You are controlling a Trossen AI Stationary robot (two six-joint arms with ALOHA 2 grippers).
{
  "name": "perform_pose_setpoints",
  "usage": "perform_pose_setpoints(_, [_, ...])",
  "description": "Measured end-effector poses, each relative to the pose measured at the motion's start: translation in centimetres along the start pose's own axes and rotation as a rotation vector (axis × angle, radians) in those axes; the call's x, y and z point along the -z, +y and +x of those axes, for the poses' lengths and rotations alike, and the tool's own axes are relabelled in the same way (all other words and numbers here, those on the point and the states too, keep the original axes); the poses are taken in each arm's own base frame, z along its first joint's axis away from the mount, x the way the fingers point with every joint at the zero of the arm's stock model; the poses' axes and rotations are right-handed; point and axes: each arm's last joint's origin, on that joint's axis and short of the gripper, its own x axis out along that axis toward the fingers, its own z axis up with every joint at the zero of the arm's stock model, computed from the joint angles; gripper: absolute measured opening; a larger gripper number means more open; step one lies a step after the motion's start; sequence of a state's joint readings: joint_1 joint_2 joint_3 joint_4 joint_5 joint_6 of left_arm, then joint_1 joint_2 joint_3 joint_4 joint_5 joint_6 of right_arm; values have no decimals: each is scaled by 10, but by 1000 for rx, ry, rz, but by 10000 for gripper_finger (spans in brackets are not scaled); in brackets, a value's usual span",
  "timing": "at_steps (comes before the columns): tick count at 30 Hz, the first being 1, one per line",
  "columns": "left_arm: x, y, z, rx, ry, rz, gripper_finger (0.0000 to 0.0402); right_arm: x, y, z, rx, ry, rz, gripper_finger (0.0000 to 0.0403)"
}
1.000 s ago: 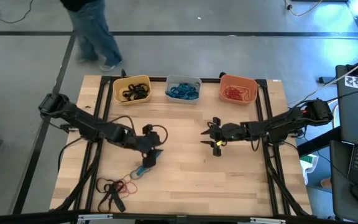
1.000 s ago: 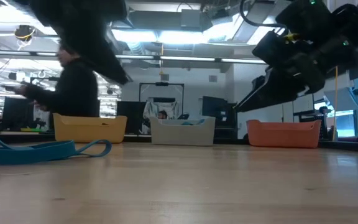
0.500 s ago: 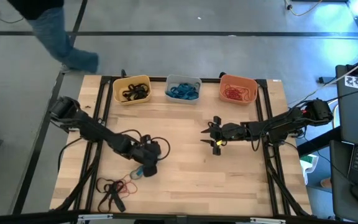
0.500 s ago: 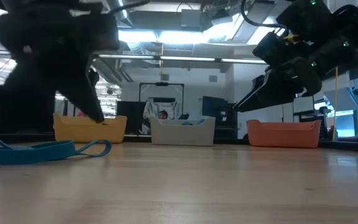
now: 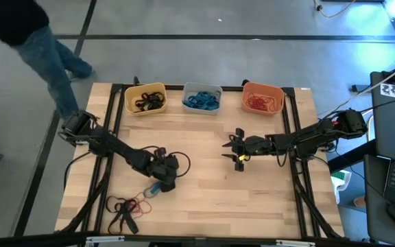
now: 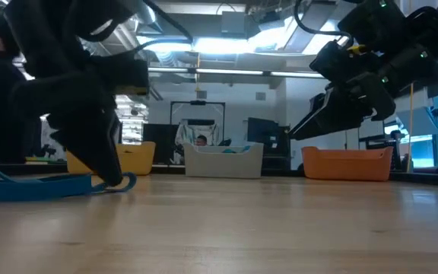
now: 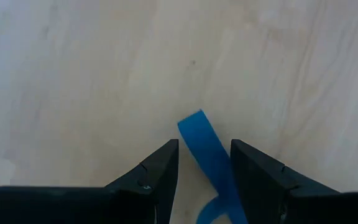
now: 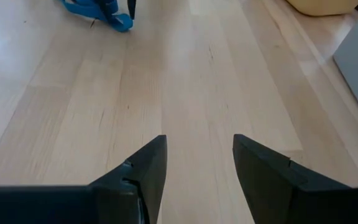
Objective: Sort rubber bands into baskets
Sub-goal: Put the blue rubber band into the grey bin
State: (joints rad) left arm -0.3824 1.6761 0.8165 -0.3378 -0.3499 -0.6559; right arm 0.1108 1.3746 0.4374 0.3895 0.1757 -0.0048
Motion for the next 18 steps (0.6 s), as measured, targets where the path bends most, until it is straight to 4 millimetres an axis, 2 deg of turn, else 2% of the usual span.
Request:
perform_pose_setpoints(7, [1, -1, 2, 6, 13, -4, 131, 0, 0, 0, 0, 4, 10, 183])
perform_pose_setpoints(16, [-2, -3, 2, 29, -18, 96, 15, 0, 0, 0, 0, 4, 11, 183])
perform_pose_setpoints(18, [-5, -3, 1, 30, -22, 119, 6, 0, 0, 0, 0, 4, 11, 183])
